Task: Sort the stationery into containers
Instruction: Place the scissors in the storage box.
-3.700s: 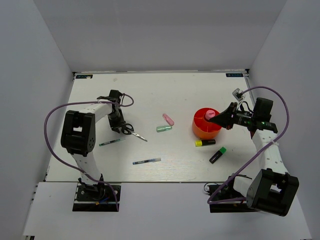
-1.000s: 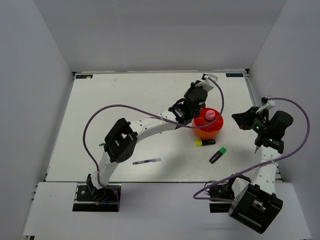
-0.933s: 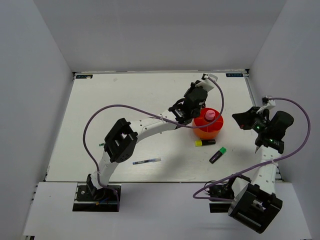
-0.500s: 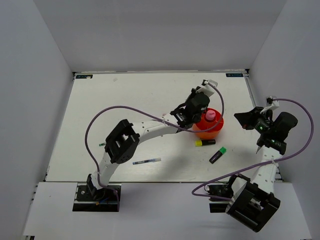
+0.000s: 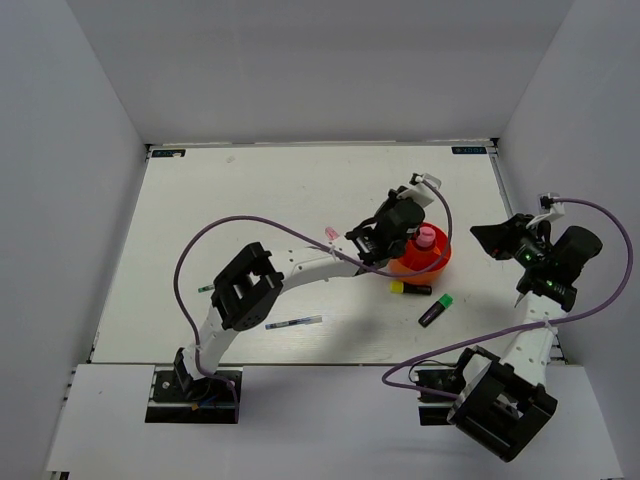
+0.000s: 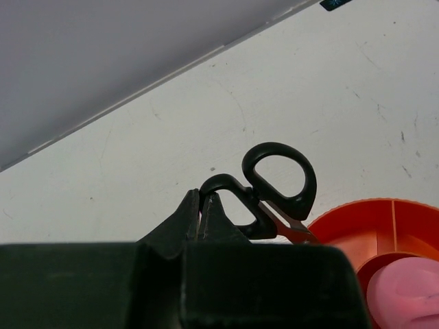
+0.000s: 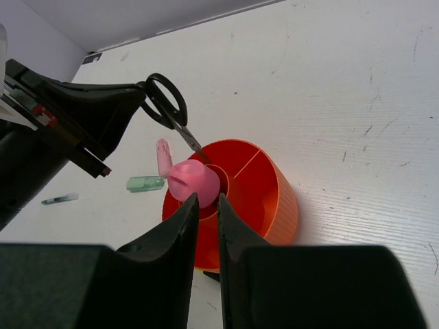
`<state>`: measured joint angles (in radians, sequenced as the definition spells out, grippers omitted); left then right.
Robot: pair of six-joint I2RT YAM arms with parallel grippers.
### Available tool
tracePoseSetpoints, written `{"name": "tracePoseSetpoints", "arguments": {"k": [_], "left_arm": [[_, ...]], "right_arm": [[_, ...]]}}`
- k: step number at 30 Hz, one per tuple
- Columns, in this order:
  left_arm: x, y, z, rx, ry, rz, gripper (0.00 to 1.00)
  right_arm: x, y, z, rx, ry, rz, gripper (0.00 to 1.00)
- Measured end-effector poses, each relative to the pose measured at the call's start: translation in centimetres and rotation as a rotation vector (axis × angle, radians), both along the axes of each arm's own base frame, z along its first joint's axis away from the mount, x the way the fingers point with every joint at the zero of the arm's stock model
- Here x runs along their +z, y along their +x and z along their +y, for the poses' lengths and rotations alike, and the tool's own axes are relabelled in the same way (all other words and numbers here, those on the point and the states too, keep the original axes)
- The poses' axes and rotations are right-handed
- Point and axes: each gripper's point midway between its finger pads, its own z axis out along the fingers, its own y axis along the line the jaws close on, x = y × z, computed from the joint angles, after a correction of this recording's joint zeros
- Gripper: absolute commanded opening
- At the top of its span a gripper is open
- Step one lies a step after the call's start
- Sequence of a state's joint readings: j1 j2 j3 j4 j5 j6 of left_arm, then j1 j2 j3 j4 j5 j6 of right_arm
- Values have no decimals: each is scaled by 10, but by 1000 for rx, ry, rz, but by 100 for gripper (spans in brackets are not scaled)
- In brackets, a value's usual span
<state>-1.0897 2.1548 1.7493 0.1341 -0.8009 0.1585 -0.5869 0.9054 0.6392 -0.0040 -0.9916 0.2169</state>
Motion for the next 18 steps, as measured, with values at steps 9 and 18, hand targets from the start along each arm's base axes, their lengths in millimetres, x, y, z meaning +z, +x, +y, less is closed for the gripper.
{"name": "tracePoseSetpoints", "arguments": {"k": [9, 18], "left_arm": [[-8, -7, -2, -14, 35, -1, 37], [-18, -21, -9, -41, 57, 5, 70]], "right_arm": [[3, -2, 0, 8, 29, 0, 22], [2, -1, -3, 3, 48, 11, 22]]}}
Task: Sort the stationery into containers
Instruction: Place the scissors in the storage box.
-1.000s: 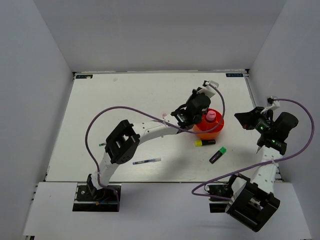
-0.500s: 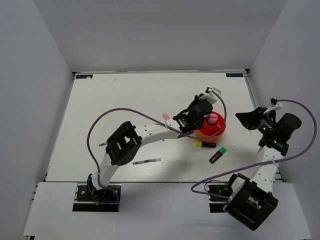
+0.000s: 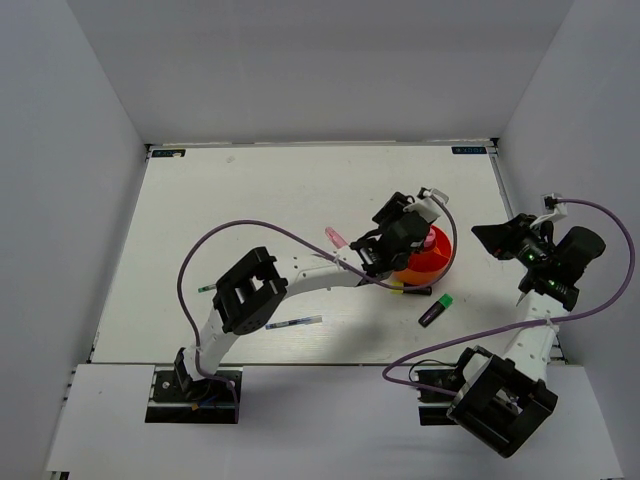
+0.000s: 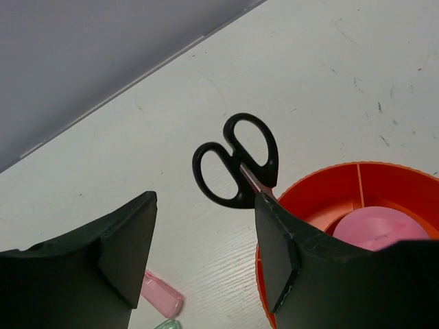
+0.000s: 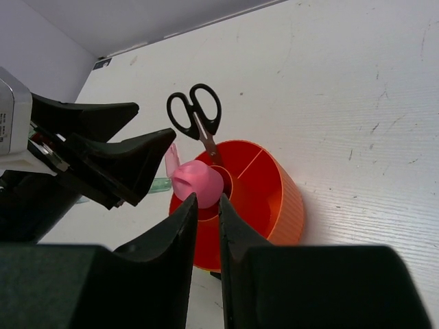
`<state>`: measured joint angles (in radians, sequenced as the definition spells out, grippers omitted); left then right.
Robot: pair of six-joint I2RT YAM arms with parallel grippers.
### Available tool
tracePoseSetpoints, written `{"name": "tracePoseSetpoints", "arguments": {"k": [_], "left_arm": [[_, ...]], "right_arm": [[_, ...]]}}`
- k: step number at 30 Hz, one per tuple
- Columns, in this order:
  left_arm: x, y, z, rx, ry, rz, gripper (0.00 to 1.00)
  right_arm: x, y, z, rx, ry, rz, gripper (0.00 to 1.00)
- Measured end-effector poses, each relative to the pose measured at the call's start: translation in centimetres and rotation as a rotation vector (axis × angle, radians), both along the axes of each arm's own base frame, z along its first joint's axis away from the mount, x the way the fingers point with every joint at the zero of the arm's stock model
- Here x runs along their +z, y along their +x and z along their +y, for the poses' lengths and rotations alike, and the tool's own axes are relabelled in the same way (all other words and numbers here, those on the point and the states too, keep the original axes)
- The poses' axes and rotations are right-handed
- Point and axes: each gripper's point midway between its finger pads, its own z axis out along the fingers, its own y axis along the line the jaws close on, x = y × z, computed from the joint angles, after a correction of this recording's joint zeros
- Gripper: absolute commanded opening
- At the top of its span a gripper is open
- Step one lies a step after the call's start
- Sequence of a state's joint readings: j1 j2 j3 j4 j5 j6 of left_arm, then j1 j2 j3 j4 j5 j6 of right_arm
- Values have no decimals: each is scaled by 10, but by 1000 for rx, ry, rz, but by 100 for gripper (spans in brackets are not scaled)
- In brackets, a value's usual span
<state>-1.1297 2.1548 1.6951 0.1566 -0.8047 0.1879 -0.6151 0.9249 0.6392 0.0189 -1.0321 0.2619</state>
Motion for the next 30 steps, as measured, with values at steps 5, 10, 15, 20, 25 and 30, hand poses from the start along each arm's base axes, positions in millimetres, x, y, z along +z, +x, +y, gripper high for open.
{"name": "tracePoseSetpoints", "arguments": {"k": [5, 10, 15, 20, 25, 30], "left_arm": [[2, -1, -1, -3, 2, -8, 73], [10, -3, 9, 3, 4, -27, 76], [41, -14, 40, 27, -13, -54, 79], [87, -24, 91, 83, -110, -47, 43], [90, -22, 174, 179, -176, 95, 3], [67, -45, 234, 188, -155, 326, 60]], "right_arm": [[1, 0, 0, 5, 1, -4, 35], [2, -2, 2, 26, 0, -15, 66], [0, -5, 9, 90, 14, -20, 67], [-6, -10, 16, 186, 45, 3, 50], [9, -17, 27, 363, -41, -100, 0], [6, -18, 50, 575, -301, -260, 18]]}}
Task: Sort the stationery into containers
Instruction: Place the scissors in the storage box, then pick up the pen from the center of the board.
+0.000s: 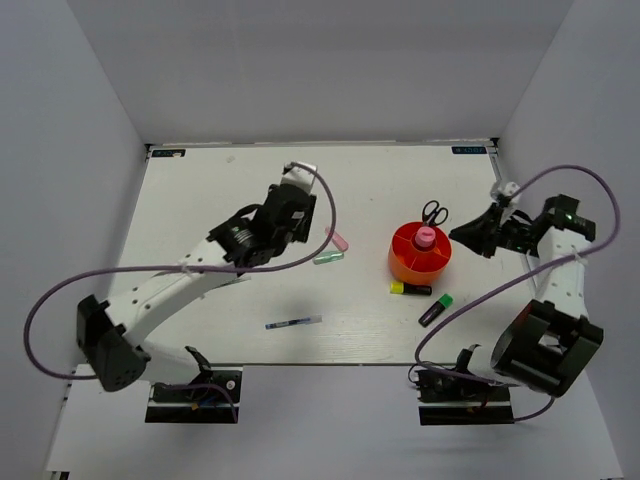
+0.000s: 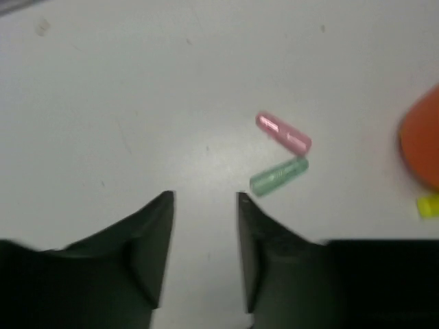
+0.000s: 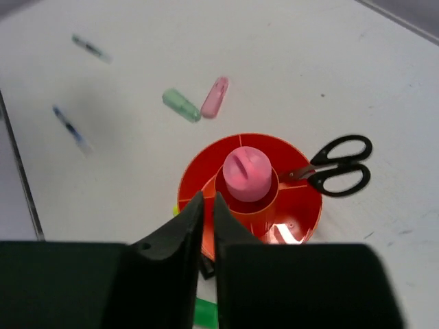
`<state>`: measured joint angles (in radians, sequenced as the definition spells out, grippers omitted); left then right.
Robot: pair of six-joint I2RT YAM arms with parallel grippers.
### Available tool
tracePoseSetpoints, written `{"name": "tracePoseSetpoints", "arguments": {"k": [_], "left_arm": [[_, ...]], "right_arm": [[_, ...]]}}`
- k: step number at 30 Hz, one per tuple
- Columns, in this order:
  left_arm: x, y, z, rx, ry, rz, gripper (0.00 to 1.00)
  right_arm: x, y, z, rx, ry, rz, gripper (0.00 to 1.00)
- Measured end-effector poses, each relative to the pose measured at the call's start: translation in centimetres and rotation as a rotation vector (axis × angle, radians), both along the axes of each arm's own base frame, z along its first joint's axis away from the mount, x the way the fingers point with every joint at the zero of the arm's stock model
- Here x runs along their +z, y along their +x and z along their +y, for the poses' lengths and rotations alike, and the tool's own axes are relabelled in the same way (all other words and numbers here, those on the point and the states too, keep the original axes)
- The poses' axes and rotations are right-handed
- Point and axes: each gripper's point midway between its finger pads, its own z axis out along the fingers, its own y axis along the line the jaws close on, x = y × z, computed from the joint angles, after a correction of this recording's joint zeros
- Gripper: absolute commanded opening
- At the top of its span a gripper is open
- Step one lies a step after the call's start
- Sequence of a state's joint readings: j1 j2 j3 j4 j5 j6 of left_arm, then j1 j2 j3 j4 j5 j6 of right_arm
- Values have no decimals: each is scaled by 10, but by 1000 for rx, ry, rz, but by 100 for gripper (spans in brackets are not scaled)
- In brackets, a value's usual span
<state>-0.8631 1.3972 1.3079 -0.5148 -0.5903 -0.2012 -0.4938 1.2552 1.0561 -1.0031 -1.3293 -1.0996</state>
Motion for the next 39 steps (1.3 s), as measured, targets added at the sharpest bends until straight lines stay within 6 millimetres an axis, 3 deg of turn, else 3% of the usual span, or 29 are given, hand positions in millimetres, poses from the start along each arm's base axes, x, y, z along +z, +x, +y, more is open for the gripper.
{"name": "tracePoseSetpoints", "arguments": {"k": [2, 3, 5, 7, 10, 12, 20, 22, 33, 39], "left_arm": [[-15, -24, 12, -44, 1, 93, 74], [-25, -38, 18, -66, 2, 136, 84], [-49, -66, 35, -104, 13, 231, 87], [-73, -90, 51, -129, 13, 311, 87], [-102, -116, 73, -148, -5, 402, 84], [-114, -127, 82, -155, -22, 443, 83], [-136, -142, 88, -186, -56, 526, 82], [-138, -144, 90, -192, -64, 529, 82], [-143, -143, 100, -167, -161, 547, 82], [-140, -139, 98, -173, -207, 553, 83]], "right_arm": [[-8, 5, 9, 99, -103, -57, 26], [-12, 7, 14, 146, -150, -79, 36], [-27, 3, 22, 221, -224, -74, 45], [-43, -14, 37, 311, -287, -22, 53], [-70, -51, 52, 439, -403, 54, 56], [-85, -74, 52, 501, -484, 78, 56], [-150, -134, 21, 703, -762, -21, 55], [-154, -133, 19, 737, -779, -47, 60], [-179, -110, 3, 832, -893, -80, 57], [-188, -99, 5, 854, -926, -121, 56]]}}
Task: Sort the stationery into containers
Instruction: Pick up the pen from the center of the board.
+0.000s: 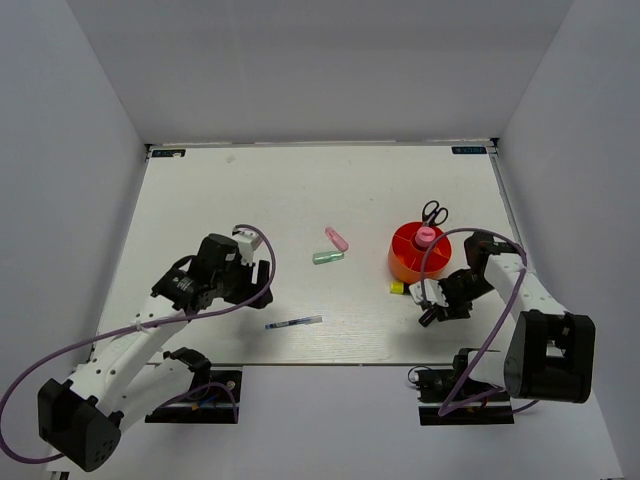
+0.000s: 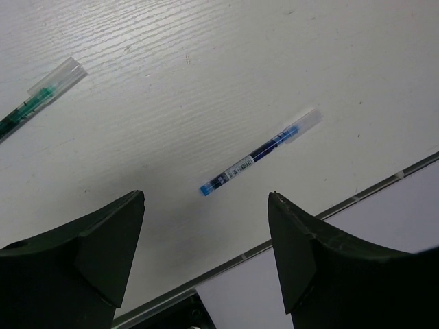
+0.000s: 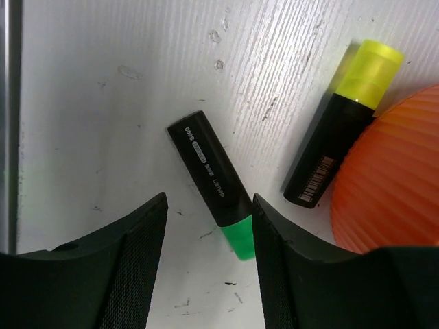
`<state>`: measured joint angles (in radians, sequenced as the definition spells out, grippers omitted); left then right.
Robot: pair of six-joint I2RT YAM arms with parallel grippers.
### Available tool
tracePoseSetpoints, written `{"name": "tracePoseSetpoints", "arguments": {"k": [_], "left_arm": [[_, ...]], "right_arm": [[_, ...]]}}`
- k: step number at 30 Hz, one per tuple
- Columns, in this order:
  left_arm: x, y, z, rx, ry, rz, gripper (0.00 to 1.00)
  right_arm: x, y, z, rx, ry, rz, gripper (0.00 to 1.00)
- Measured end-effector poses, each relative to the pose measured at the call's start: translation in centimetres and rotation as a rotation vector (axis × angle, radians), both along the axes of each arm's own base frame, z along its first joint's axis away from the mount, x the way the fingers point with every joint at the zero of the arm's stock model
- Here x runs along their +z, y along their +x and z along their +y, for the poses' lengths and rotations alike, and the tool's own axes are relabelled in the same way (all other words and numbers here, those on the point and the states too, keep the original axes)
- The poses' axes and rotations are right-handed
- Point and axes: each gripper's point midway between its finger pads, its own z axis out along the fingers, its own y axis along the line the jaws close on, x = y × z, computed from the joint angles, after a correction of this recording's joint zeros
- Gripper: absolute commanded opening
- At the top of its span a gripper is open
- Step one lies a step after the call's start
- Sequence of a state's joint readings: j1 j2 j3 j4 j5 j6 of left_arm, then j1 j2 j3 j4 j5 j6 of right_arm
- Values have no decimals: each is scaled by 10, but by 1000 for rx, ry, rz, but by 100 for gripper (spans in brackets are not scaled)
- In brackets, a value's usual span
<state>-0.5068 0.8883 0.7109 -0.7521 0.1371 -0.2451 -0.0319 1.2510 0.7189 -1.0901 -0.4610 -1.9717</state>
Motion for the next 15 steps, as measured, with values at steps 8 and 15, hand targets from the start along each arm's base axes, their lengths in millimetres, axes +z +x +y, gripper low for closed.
{"name": "tracePoseSetpoints", "arguments": {"k": [8, 15], "left_arm": [[-1, 0, -1, -2, -12, 14, 83], [-3, 0, -1, 2, -15, 21, 83]], "right_arm": [[-15, 0, 2, 40, -24, -8, 56], [-27, -7, 9, 113, -49, 18, 56]]}}
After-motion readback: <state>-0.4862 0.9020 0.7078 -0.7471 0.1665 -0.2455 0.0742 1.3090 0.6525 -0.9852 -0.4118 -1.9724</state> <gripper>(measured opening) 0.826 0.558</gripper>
